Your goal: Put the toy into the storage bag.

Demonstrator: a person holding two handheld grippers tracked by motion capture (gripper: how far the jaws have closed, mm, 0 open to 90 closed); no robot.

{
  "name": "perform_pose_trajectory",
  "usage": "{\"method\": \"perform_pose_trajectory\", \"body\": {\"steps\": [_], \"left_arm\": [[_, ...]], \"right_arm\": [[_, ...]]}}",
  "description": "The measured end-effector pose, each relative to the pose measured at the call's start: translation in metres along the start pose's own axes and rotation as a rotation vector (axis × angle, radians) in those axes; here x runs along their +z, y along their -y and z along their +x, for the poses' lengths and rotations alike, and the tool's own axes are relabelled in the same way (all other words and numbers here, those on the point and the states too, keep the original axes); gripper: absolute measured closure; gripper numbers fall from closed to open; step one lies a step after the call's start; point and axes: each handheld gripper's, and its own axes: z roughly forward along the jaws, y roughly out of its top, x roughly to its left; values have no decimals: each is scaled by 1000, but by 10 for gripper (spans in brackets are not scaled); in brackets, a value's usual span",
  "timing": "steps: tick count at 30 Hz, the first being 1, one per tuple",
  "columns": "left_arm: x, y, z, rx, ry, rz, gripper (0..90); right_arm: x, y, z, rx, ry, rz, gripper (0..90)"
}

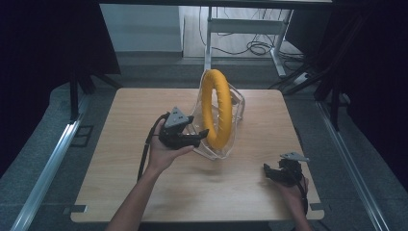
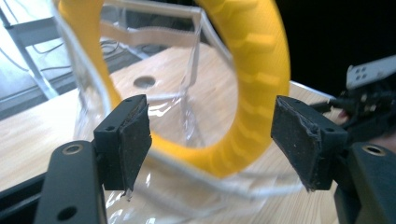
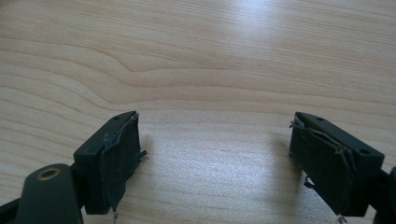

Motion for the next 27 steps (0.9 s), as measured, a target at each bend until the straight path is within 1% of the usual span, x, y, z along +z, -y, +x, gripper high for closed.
{"method": "perform_pose_trajectory", "body": {"steps": [4,6,10,15,22,27], "left_arm": [[-11,18,4,-6,-18,6,289],[-16,24,6,-6,-22,12,289],[-25,38,10,-25,-22,20,289],[-31,53,15,-42,-19,46,288],[-35,70,23,-65,-35,100,287],[-38,80,27,-90,-49,120,286]], "right_arm": [[0,0,0,0,0,0,167],[0,0,0,2,0,0,167],[0,0,0,2,0,-1,167],[0,0,0,1,0,-1,167],[0,0,0,1,1,-1,167],[0,0,0,0,1,-2,168]]}}
